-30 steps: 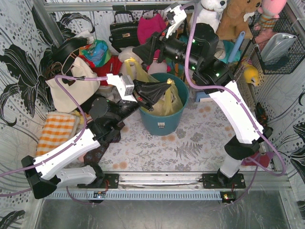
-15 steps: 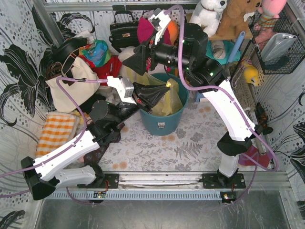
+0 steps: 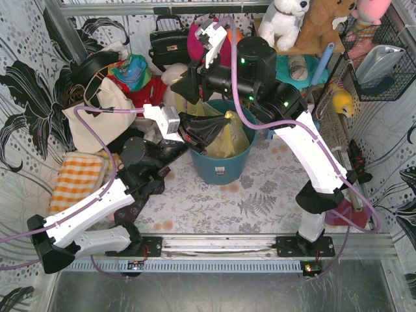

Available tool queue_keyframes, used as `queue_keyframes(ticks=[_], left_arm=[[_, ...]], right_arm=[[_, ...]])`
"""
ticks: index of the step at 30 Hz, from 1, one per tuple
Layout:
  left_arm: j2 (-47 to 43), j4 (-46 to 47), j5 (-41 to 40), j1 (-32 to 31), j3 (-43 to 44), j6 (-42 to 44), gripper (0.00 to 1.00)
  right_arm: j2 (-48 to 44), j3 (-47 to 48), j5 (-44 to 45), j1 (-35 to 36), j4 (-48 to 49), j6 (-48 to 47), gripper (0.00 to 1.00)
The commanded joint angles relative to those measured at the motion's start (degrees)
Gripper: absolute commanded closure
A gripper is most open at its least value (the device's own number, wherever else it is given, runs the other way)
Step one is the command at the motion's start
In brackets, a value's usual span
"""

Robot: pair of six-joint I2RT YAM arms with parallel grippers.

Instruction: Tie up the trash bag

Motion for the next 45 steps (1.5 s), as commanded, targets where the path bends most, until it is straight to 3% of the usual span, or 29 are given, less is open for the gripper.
queue_keyframes(ticks=[1,3,5,24,25,32,39,45], left_arm=[[-1.29,1.79,-1.36,-0.15,0.05,-0.30,1.00],[-1.38,1.67,-1.47,-0.15,0.05,-0.40,1.00],[-1.31,1.55,-1.47,-0.15,0.10,-0.39,1.00],[4.14,5.12,-5.60,-0.15,6.63,2.89,1.00],[4.16,5.17,-5.54,-0.15,6.53,2.94,1.00],[2.24,5.64,-6.08,-0.15,3.07,1.76,1.00],[-0.33,4.76,-5.43,-0.15,-0.39,0.54,1.00],[-1.28,3.71,-4.82,-0.15,-1.89,-0.38,1.00]], right_arm=[[-2.25,-0.91,3.16,0.43,1.69,-0.96,0.82],[-3.14,-2.16,3.95,0.47,3.29,-0.86,0.95],[-4.02,-3.29,4.87,0.47,4.84,-0.84,1.00],[-6.06,-5.54,9.70,0.46,8.12,-2.38,1.00],[-6.42,-6.14,9.64,0.47,8.09,-2.38,0.98],[-9.29,-12.14,6.89,0.44,9.69,-0.81,0.48],[-12.46,-18.68,7.51,0.50,12.43,1.14,0.33],[-13.19,-21.61,7.12,0.47,15.24,2.24,0.30]])
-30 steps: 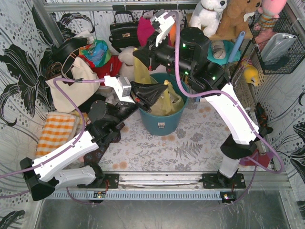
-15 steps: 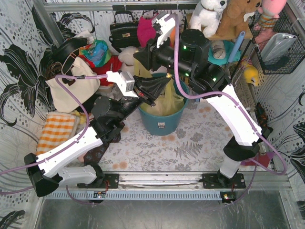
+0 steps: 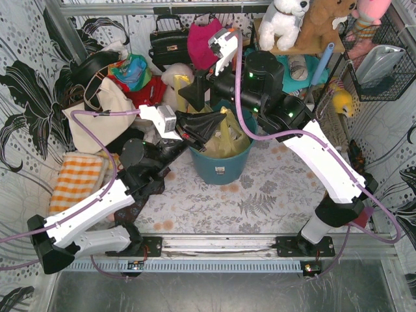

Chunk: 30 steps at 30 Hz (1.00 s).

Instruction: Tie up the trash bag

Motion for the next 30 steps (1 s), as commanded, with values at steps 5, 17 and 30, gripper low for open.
queue_keyframes(ticks=[5,17,30], left_arm=[[-1.40,1.31,0.10,-0.15,-1.00,-1.13,1.00],[-1.66,0.76,0.02,-0.15,-0.59,-0.79,1.00],[-1.24,0.63,0.36,-0.15,-0.05,-0.81,1.00]], right_arm=[[-0.79,-0.39,-3.67,0.37,7.36,2.96,0.30],[2.76,3.76,-4.67,0.40,7.02,3.41,0.45],[-0.30,6.08,1.61,0.46,2.50,4.11,0.45]])
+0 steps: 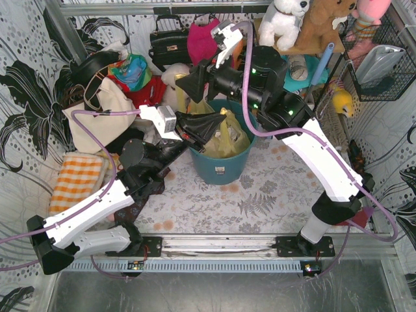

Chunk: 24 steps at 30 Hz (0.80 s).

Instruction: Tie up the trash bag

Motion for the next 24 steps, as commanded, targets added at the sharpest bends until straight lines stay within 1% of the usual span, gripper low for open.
queue_keyframes(ticks=[1,5,8,12,15,18,23,24], left_arm=[[-0.65,1.39,0.32,-0.14,0.67,0.00,1.00],[-0.44,1.21,0.43,-0.15,0.88,0.00,1.00],[-0.46,1.15,0.43,-0.15,0.92,0.00,1.00],[-0.24,1.24,0.39,-0.15,0.90,-0.16,1.00],[-0.11,1.27,0.51,-0.11,0.88,-0.22,1.00],[-0.11,1.26,0.52,-0.15,0.99,-0.17,1.00],[-0.35,1.17,0.42,-0.15,0.96,-0.27,1.00],[-0.37,1.17,0.41,-0.15,0.93,-0.26,1.00]], right_arm=[[-2.37,2.70,3.89,0.31,-1.91,-0.32,0.45],[-1.99,3.25,4.28,0.36,-3.73,-0.93,0.43],[-2.26,2.56,4.20,0.34,-4.26,-1.20,0.37],[-2.87,1.15,5.59,0.33,-4.39,-1.92,0.37],[-2.95,0.33,7.18,0.30,-4.27,-2.58,0.42],[-2.64,0.40,8.31,0.34,-3.88,-3.08,0.52],[-1.90,1.30,9.26,0.36,-4.00,-3.86,0.49],[-1.76,1.45,9.47,0.36,-3.98,-3.97,0.50]])
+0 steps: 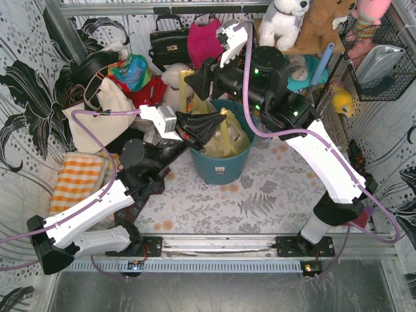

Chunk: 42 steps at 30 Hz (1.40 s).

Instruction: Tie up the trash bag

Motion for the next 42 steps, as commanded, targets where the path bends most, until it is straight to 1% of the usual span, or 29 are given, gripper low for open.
queue_keyframes(ticks=[1,2,3,5,6,7,8,13,16,17,19,27,32,35,36,38,42], left_arm=[[-0.46,1.28,0.27,-0.15,0.87,-0.26,1.00],[-0.50,1.28,0.30,-0.15,0.87,-0.26,1.00],[-0.49,1.30,0.24,-0.15,0.85,-0.24,1.00],[-0.57,1.37,0.30,-0.14,0.83,-0.33,1.00],[-0.61,1.37,0.37,-0.15,0.82,-0.34,1.00],[-0.62,1.41,0.37,-0.15,0.82,-0.40,1.00],[-0.60,1.39,0.39,-0.15,0.77,-0.41,1.00],[-0.59,1.46,0.39,-0.15,0.68,-0.41,1.00],[-0.66,1.46,0.35,-0.15,0.63,-0.42,1.00],[-0.66,1.53,0.38,-0.15,0.64,-0.48,1.00],[-0.69,1.61,0.31,-0.15,0.69,-0.54,1.00],[-0.53,2.20,0.74,-0.15,1.29,-0.56,1.00],[-0.26,2.90,0.86,-0.14,1.05,-1.01,1.00],[-0.18,2.89,0.98,-0.15,1.01,-1.04,1.00],[-0.19,2.89,0.96,-0.13,1.01,-1.11,1.00],[-0.13,2.87,0.92,-0.15,0.97,-1.12,1.00],[0.26,2.95,1.07,-0.15,1.14,-1.20,1.00]], right_arm=[[-0.59,0.72,2.04,0.30,0.44,-1.60,0.58],[-0.47,0.75,2.04,0.33,0.51,-1.64,0.61],[-0.33,0.92,1.90,0.30,0.53,-1.68,0.57],[-0.09,1.41,1.82,0.31,0.12,-1.69,0.40],[-0.10,1.43,1.87,0.31,-0.01,-1.66,0.36],[-0.22,1.35,1.96,0.35,-0.08,-1.66,0.36],[-0.37,1.15,2.13,0.35,0.04,-1.72,0.37],[-0.20,0.90,3.49,0.36,1.17,-1.96,0.61],[0.21,1.28,3.54,0.34,2.22,-2.21,0.82],[0.20,1.52,3.42,0.35,2.82,-2.31,0.91],[1.65,2.38,3.32,0.33,4.09,-2.47,1.00],[2.76,5.34,1.27,0.35,11.67,-2.17,1.00],[-0.50,-0.65,2.18,0.30,17.54,-0.78,1.00],[-2.63,-3.88,2.69,0.29,18.37,-0.66,1.00],[-3.13,-4.79,2.64,0.28,18.44,-0.92,0.95],[-4.21,-6.54,2.32,0.33,18.09,-1.12,0.74],[-6.58,-9.01,2.05,0.29,17.37,-1.50,0.56]])
